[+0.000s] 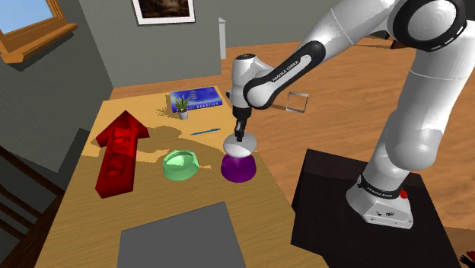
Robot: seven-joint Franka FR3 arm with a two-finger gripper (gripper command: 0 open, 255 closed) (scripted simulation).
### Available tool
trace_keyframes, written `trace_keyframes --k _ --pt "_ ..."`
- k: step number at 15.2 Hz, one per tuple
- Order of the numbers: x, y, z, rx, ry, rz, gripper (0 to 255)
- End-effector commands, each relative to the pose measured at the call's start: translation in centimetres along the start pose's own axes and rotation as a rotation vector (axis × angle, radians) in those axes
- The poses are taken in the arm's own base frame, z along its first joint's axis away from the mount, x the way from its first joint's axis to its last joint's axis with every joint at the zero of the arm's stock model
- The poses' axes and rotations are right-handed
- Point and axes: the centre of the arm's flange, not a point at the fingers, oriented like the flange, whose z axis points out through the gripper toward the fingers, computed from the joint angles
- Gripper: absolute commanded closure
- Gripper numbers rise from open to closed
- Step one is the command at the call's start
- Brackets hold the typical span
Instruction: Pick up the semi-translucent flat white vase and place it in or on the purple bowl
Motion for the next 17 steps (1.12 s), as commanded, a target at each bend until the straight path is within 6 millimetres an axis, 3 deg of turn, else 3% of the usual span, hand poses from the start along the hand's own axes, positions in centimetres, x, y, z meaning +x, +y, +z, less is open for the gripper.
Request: trace_keyframes --k 1,15,17 --pt "0.0 0.0 1.0 0.000 0.001 0.000 255" --pt "-0.3 0.0 8.4 0.000 0.001 0.000 255" --pt "-0.3 0.0 8.4 0.000 0.001 0.000 255"
